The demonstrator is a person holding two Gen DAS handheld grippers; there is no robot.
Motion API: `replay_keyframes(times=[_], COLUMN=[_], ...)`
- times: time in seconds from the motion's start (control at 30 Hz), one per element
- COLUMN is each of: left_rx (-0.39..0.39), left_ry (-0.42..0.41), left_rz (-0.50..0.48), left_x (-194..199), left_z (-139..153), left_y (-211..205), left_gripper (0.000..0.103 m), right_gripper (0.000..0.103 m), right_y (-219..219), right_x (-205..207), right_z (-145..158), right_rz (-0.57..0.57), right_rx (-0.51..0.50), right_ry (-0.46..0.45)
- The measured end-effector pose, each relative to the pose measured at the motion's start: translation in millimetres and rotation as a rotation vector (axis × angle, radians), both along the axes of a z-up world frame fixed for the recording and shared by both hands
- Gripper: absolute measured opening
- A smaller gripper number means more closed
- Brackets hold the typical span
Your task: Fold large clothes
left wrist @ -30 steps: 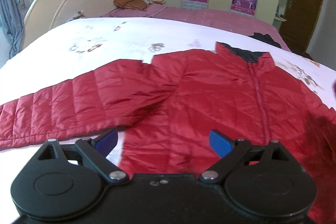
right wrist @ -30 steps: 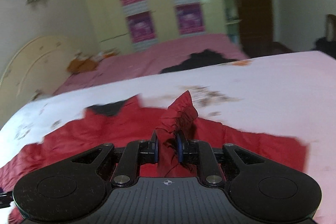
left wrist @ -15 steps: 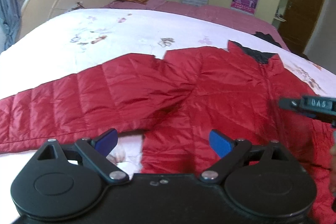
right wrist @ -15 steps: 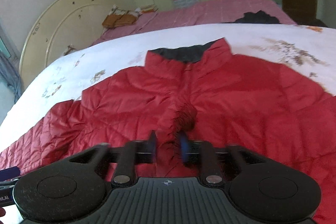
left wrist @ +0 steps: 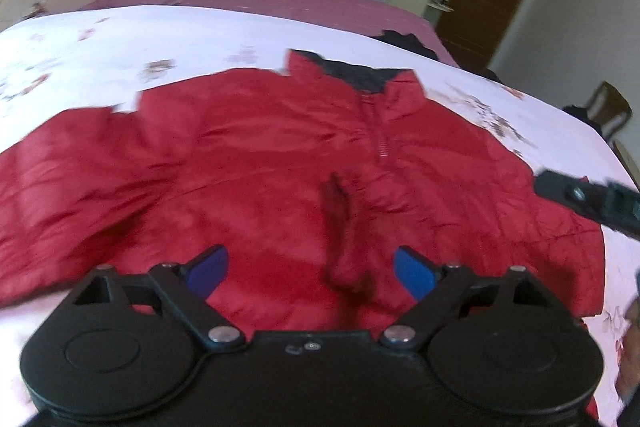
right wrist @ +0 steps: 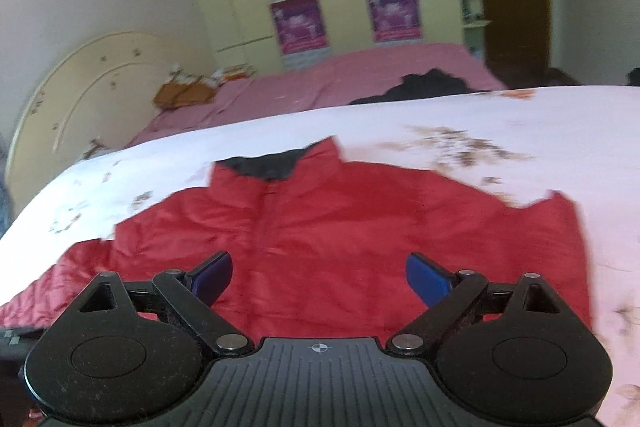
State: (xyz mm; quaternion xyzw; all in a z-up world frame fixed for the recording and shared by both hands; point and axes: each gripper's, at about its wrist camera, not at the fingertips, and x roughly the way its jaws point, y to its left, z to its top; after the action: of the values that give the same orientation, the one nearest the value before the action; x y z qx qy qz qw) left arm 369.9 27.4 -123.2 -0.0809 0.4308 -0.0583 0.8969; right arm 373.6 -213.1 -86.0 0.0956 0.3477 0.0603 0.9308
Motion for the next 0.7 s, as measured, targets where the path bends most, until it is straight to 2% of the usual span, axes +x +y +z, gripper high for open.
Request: replay_keyframes(times=[0.07,0.17,0.23,0.27,0.37,0.53,0.7], left_rx=[-0.011,-0.055,-0.068,-0.072,-0.075,-0.118,-0.052], left_ry=[0.005,0.058,0.029,0.022,0.004,-0.097,-0.167], left_rz=[-0.032,-0.028,-0.031,-0.04,-0.051,-0.034,0.076], left_x=[13.4,25.2,27.4,27.8,27.8,18.0,14.8], left_z=[-9.7,-23.9,-28.8,-29.7,-28.0,0.1,12.4], left_y=[-8.3,-9.2,-7.6,-7.1,-8.8,9.4,45.2], left_gripper=[0.072,0.056,0.032,0.014,0.008,0.007,0.007], right_gripper=[0.093,0.093,0.093,0.093,0.093,0.093,0.093], right_y=[-13.2,-33.0,-45.5,-49.7,-58.8,-70.6,-76.7], right_x=[-7.6,-16.8,-22.8,-25.3,-28.8,-26.2,-16.1], right_z=[-0.8,-3.9,-5.9,-7.0,-9.2,-11.8,-18.4], right_rz=[-0.032,-0.081,-0.109,-0.123,-0.149,-0.187,-0.203], right_rx=[-0.005,0.014,0.039,0.04,0.034,0.012,-0.013], right_ry=[0.002,0.013,0.015,0.018,0.02,0.006,0.012])
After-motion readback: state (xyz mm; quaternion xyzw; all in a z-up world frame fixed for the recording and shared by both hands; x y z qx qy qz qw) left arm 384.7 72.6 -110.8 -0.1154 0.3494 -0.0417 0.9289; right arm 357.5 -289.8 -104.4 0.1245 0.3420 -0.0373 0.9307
